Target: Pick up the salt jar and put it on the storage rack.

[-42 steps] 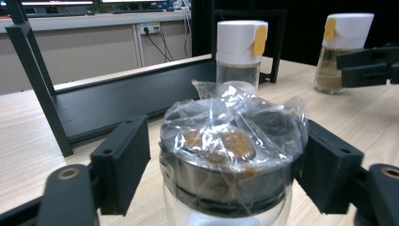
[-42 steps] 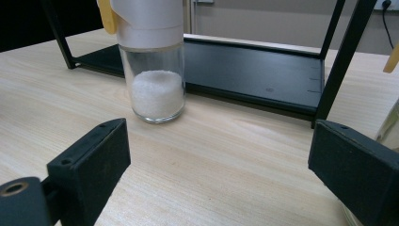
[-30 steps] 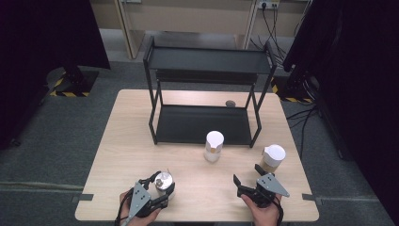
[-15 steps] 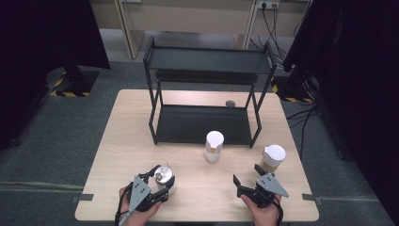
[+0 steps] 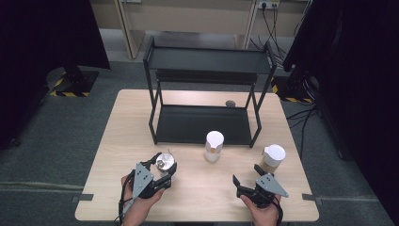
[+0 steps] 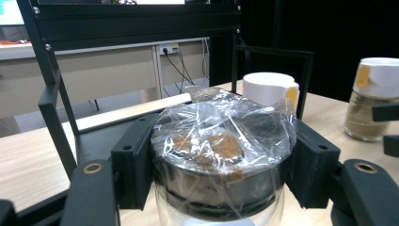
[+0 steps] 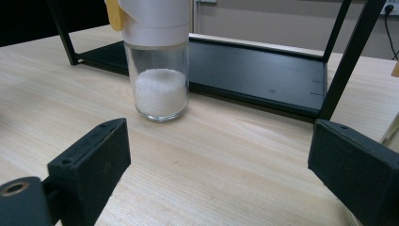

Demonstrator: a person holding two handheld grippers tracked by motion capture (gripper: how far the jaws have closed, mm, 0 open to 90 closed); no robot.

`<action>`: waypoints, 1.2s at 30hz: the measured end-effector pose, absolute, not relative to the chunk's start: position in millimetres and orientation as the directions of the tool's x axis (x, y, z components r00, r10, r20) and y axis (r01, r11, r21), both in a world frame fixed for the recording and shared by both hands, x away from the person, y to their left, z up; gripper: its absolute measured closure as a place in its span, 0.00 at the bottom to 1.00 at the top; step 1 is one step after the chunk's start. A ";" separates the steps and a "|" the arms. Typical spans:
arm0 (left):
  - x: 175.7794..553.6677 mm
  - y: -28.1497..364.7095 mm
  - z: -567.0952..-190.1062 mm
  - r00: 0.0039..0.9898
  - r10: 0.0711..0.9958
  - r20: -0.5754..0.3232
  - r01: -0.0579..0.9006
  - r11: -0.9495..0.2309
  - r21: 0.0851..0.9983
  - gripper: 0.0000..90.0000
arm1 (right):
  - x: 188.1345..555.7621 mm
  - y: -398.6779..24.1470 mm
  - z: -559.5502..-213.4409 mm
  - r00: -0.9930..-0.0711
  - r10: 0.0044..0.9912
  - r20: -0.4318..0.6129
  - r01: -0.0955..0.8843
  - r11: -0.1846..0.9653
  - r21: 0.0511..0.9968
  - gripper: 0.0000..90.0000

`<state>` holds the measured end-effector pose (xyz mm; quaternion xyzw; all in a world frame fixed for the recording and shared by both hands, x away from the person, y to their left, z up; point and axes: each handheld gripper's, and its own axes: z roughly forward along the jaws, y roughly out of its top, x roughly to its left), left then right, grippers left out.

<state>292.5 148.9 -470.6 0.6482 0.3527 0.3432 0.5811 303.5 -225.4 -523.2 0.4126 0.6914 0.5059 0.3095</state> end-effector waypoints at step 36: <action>346.1 136.7 -451.8 0.458 0.888 0.048 0.042 -0.075 0.996 0.39 | 303.2 -226.0 -523.3 -0.472 0.882 -0.009 0.253 0.145 0.957 0.07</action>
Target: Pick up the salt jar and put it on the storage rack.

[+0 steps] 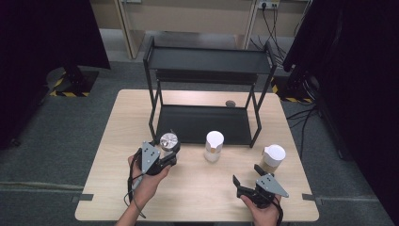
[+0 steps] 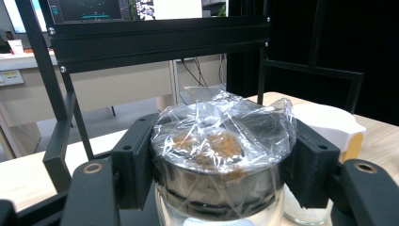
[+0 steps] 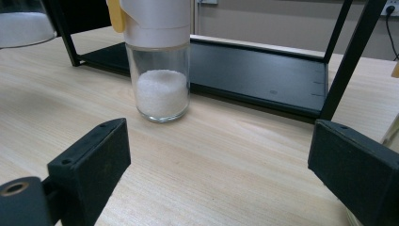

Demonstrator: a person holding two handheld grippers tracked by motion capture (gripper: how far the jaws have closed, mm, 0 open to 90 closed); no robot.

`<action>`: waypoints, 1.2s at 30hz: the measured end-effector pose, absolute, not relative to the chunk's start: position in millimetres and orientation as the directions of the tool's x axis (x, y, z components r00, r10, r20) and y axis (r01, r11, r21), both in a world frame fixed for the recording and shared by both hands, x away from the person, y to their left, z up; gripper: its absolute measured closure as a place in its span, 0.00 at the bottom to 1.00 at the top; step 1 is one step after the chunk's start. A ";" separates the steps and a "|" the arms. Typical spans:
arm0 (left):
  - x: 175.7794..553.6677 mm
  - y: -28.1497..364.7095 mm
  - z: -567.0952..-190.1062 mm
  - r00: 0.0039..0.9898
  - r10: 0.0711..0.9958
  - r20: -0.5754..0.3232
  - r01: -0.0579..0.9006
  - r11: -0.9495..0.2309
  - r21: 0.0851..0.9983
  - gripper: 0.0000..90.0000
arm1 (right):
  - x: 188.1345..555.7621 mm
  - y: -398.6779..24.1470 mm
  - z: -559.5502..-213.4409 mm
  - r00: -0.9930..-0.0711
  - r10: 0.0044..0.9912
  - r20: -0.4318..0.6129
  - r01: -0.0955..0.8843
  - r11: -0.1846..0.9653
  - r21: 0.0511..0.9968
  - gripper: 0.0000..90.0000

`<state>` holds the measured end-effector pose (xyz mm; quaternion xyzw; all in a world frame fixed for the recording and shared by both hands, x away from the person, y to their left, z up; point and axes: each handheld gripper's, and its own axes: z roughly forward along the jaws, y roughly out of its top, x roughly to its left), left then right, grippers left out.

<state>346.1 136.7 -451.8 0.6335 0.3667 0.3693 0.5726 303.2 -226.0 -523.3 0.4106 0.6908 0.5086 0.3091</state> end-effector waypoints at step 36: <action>382.9 128.1 -445.7 0.415 0.907 0.069 0.036 -0.092 0.995 0.39 | 302.7 -225.4 -523.3 -0.474 0.880 -0.013 0.252 0.150 0.956 0.07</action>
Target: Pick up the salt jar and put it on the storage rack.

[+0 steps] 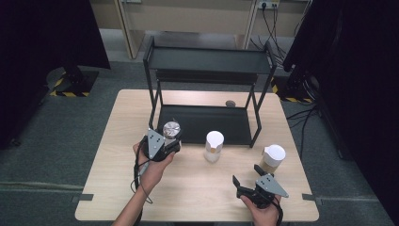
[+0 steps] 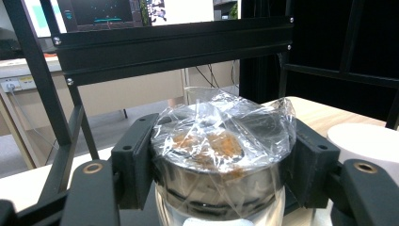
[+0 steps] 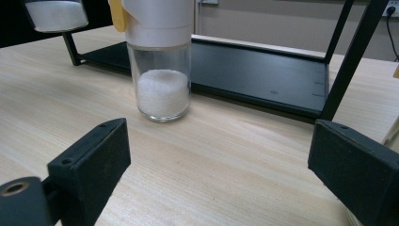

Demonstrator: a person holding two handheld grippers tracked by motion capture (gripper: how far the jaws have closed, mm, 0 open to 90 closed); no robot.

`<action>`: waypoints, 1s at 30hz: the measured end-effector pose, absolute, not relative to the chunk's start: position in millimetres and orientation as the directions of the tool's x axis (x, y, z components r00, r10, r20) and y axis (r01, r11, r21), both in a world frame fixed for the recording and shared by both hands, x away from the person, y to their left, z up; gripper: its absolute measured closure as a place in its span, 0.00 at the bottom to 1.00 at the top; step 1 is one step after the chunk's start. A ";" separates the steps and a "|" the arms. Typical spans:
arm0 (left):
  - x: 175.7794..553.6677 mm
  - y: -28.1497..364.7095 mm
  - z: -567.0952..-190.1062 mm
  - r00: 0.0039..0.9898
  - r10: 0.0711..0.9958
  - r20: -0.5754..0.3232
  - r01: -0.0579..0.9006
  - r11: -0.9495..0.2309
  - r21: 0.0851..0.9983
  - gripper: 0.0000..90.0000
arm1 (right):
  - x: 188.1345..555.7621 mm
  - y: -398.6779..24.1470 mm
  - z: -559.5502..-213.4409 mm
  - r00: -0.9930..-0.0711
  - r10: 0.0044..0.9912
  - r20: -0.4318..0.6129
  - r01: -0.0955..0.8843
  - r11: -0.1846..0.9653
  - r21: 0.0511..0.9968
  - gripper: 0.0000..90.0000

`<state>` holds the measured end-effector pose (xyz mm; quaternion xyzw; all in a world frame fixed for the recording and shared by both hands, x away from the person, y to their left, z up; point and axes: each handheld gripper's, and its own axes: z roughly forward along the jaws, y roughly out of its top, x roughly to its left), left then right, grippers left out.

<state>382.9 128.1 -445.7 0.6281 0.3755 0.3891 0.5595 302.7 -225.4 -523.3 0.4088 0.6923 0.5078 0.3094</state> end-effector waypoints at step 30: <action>417.5 122.7 -441.3 0.381 0.922 0.062 0.048 -0.086 0.995 0.39 | 302.7 -225.4 -523.3 -0.476 0.879 -0.014 0.251 0.151 0.956 0.07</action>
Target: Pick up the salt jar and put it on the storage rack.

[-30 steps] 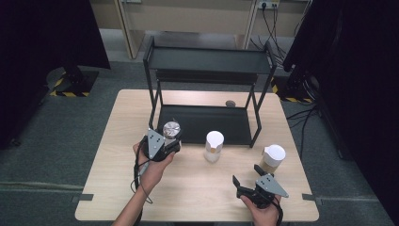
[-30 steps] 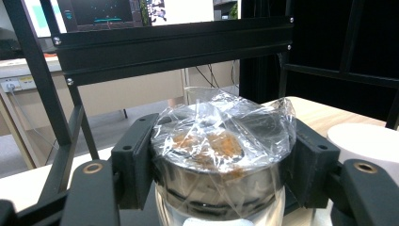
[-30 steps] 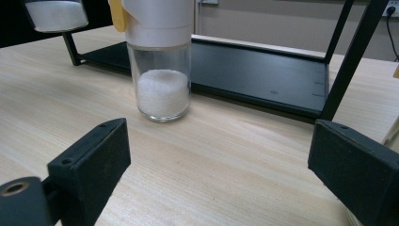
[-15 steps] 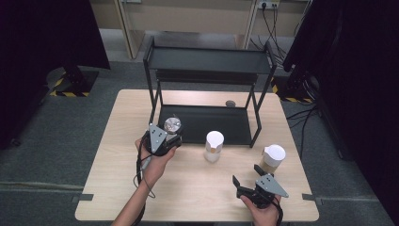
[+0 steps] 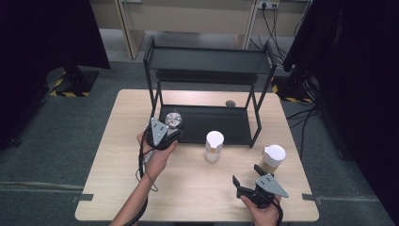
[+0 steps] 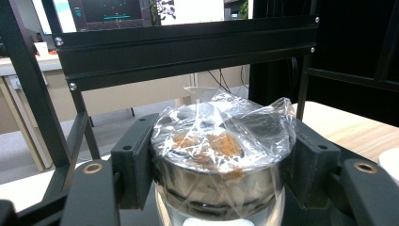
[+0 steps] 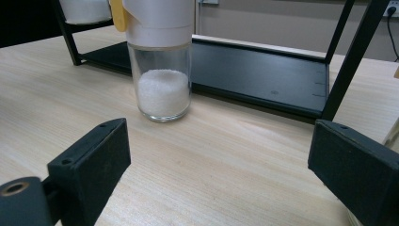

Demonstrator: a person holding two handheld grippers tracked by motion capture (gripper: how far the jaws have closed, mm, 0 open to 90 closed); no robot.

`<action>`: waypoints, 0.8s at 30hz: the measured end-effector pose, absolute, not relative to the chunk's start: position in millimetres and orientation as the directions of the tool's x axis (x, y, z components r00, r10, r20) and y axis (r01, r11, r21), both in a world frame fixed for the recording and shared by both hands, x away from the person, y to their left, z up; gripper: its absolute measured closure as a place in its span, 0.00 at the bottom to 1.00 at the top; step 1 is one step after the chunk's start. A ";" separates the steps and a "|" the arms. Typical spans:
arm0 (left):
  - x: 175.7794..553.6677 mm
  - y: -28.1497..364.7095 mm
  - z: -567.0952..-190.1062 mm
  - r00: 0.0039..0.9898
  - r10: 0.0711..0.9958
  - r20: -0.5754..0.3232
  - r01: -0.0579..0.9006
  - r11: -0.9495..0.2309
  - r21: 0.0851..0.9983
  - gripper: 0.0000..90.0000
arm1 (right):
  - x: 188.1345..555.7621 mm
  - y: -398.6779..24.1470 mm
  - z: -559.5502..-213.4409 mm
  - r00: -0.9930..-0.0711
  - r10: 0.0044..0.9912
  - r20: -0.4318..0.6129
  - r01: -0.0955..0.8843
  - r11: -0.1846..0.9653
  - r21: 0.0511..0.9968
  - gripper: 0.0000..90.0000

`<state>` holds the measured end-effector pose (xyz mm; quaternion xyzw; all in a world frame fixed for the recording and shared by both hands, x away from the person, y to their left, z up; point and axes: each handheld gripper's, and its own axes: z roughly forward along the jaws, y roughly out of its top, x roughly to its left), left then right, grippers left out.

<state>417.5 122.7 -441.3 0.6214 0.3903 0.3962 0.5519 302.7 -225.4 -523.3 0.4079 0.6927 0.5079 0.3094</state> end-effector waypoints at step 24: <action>440.4 117.4 -444.4 0.354 0.934 0.048 0.061 -0.075 0.995 0.39 | 302.7 -225.4 -523.3 -0.478 0.878 -0.015 0.251 0.153 0.956 0.07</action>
